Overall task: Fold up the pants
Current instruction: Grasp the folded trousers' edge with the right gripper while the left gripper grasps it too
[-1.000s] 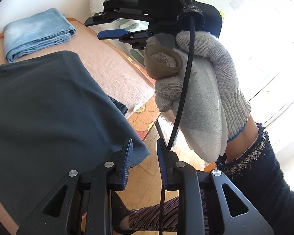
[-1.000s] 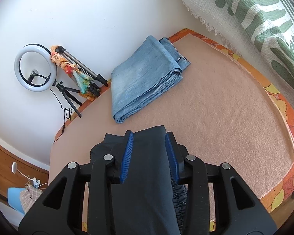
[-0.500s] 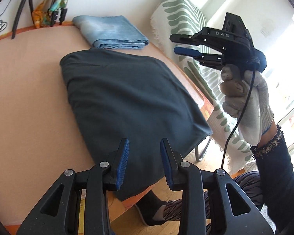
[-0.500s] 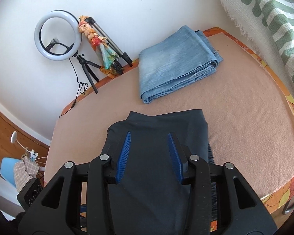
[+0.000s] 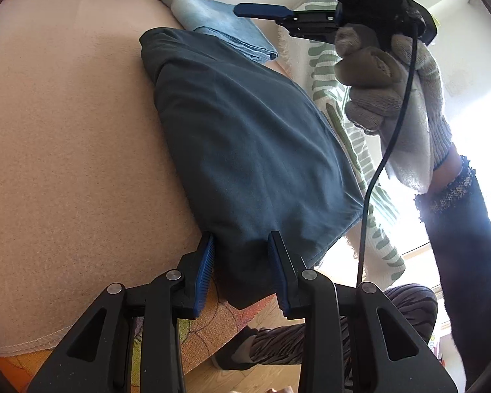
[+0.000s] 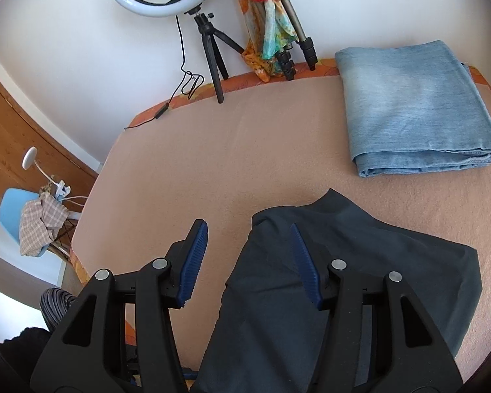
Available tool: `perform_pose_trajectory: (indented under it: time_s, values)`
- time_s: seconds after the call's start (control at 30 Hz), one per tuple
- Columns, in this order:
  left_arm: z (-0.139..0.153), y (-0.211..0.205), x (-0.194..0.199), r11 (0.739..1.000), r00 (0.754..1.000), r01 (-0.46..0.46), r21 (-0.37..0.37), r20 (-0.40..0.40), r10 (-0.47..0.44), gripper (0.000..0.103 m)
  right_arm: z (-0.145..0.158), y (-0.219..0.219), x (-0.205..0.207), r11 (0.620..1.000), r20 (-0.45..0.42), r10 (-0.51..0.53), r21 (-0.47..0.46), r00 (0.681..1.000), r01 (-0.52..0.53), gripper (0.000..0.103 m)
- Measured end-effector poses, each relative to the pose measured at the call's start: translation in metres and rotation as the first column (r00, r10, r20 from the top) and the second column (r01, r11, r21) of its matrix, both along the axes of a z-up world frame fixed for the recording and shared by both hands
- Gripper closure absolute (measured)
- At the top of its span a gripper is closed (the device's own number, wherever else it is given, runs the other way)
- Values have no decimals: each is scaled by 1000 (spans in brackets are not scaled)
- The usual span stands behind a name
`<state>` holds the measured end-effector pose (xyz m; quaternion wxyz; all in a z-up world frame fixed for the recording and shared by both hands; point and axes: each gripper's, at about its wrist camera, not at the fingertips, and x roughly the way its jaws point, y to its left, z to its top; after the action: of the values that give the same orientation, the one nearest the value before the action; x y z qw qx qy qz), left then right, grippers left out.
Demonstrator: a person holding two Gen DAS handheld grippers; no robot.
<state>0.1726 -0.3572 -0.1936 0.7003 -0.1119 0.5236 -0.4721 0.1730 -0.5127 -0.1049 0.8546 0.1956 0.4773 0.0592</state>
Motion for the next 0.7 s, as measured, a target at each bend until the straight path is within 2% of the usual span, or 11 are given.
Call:
perform_pose_trajectory:
  time_s: [0.07,0.23,0.43,0.5,0.57,0.63,0.7]
  values:
    - [-2,1,2,999,1000,-2,-49,-27,1,72,-10,13,21,997,-46,51,-51,998,-54,48]
    - [4,-8,-2,997,1000,25,-72,4,-25,73,-46,39,68,957,-220,142,-218,965,-191,48]
    - [3,-7,-2,995,999,38,-87,12,-37,86,-72,57,86,915,-311,205,-274,928,-295,48]
    - [5,-10,-4,996,999,44,-84,28,-41,90,-76,58,88,900,-331,207,-304,921,-312,58]
    - [7,-14,-7,995,998,52,-81,48,-48,91,-79,57,91,892,-353,203,-318,913,-322,85]
    - [9,-16,-10,995,996,64,-78,69,-59,92,-78,57,90,884,-353,196,-341,915,-321,95]
    - [10,-19,-15,994,994,77,-78,81,-71,93,-76,59,89,870,-341,197,-371,919,-324,98]
